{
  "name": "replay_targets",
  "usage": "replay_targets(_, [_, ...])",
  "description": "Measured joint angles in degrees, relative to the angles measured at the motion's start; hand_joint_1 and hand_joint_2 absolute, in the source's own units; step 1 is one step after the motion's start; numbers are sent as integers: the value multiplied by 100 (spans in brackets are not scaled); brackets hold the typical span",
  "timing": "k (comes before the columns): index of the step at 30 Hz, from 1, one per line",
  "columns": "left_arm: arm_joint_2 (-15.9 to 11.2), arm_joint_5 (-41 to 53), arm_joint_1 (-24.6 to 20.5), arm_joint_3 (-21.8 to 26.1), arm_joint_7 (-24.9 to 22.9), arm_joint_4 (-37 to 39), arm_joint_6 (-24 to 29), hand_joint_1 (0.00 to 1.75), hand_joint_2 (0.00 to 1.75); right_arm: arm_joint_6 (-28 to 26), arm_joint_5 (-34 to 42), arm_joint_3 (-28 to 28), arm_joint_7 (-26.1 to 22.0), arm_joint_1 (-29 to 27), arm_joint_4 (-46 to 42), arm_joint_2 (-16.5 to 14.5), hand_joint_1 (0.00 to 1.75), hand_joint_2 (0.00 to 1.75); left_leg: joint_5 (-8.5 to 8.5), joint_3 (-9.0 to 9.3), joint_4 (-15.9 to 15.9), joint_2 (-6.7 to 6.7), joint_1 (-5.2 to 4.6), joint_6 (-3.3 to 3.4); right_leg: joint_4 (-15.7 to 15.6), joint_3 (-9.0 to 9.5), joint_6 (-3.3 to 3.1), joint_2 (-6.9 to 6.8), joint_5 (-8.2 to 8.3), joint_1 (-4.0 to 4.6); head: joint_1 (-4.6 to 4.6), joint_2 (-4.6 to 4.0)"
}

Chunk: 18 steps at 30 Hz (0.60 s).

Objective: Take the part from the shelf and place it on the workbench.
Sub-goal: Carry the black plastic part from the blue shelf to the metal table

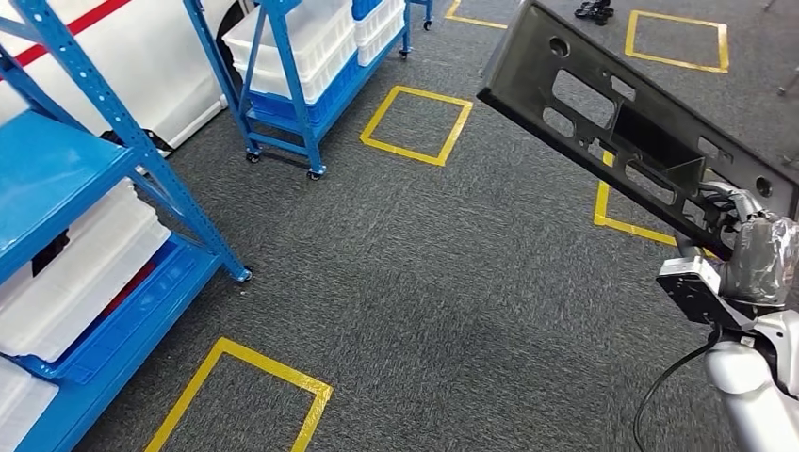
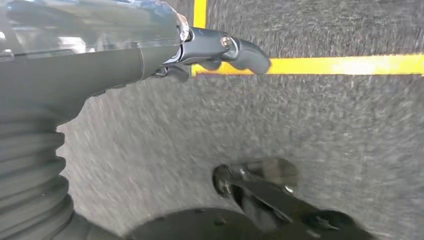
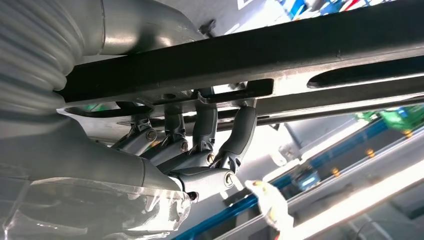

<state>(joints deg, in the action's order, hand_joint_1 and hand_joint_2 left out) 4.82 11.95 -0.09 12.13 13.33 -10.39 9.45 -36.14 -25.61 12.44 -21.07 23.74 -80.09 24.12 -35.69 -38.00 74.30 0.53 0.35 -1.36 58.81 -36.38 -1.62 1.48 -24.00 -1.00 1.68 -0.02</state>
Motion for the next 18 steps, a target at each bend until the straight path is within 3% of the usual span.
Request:
replay_targets(1, [-9,33,-4,1,10,1,-12,0,175,17,-6,3,-4,25,6,15,175,175,82,4,-10,-11,0,11,4,0,-1,87,3,7,0,0])
replay_targets(2, [-22,71,-7,-2,19,1,-23,0,175,26,-50,11,2,75,22,22,175,175,263,112,-252,-35,-1,32,11,1,2,176,7,11,0,0])
replay_targets(4, [-55,125,-3,-8,36,1,-21,0,175,6,-243,40,57,239,80,26,175,175,665,463,-1059,-273,2,94,30,-8,29,353,22,13,0,0])
replay_targets(6, [-87,150,-15,-15,50,2,-1,0,175,-16,-470,88,182,440,162,36,175,175,819,654,-1556,-494,-2,136,41,-52,93,504,56,-8,-1,0])
replay_targets(7, [-101,164,-30,-17,59,3,4,0,175,-25,-584,115,261,529,211,56,175,175,808,665,-1601,-510,-12,155,32,-77,140,570,81,-26,1,0])
replay_targets(9, [-126,213,-65,-35,70,3,-9,0,175,-38,-873,173,419,715,357,126,175,175,871,691,-1682,-385,-27,214,4,-113,222,631,125,-59,3,0])
replay_targets(11, [-152,254,-74,-66,78,3,-27,0,175,-42,-1127,237,517,982,589,185,175,175,973,723,-1811,-240,-24,288,207,-240,257,367,-16,-36,0,0])
replay_targets(13, [-173,257,-62,-84,83,3,-22,0,175,-39,-1300,322,557,1299,893,189,175,175,1020,716,-1869,-88,-43,327,841,-543,276,15,-376,-24,-2,0])
replay_targets(15, [-188,242,-51,-85,84,3,-2,0,175,-43,-1476,439,572,1585,1268,156,175,175,1018,699,-1864,68,-60,326,1434,-799,311,-97,-597,-46,-1,0])
replay_targets(16, [-194,230,-50,-85,84,3,13,0,175,-46,-1534,505,558,1714,1467,133,175,175,1013,695,-1857,142,-60,319,1467,-793,327,-122,-562,-59,-2,0])
replay_targets(18, [-198,198,-52,-85,85,3,45,0,175,-73,-1546,641,474,1955,1846,61,175,175,983,692,-1820,279,-51,284,918,-459,349,-223,-260,-80,-2,0])
